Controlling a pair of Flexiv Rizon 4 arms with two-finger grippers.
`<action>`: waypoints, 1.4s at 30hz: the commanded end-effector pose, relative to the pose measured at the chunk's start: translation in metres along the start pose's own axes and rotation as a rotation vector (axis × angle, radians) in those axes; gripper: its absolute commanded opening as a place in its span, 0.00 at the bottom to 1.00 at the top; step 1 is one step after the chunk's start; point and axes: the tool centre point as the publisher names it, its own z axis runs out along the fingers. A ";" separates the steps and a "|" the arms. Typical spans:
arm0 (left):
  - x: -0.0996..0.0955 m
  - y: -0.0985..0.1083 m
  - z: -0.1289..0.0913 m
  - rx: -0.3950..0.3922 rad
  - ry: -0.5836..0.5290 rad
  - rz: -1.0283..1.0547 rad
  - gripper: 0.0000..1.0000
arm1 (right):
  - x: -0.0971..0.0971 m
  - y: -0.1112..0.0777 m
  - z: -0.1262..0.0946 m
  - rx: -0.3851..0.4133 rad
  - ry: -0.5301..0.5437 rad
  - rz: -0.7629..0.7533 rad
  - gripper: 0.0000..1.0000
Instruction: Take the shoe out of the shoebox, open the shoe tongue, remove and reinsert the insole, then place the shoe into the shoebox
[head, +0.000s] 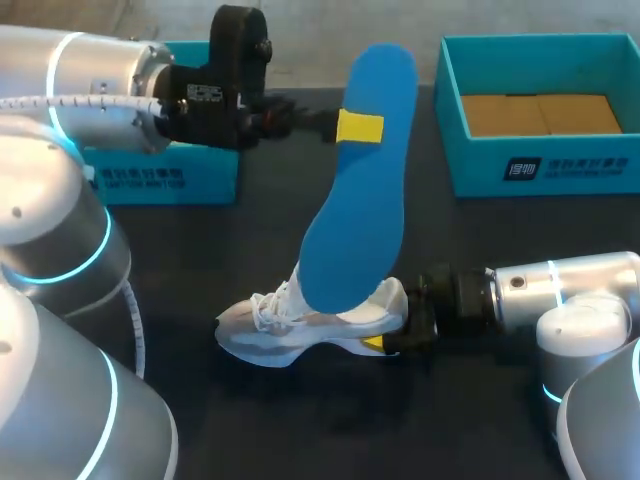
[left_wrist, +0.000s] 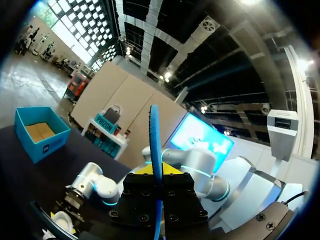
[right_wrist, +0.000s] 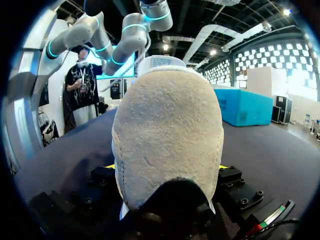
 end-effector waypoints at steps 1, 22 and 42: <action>0.020 0.009 -0.011 0.059 -0.024 -0.009 0.00 | 0.001 0.001 0.000 0.003 -0.001 0.000 0.00; 0.049 -0.014 -0.036 -0.005 -0.029 -0.017 0.00 | 0.001 0.001 0.000 0.003 -0.001 0.000 0.00; 0.047 -0.007 -0.048 0.033 -0.021 0.016 0.00 | 0.001 0.001 0.000 0.003 -0.001 0.000 0.00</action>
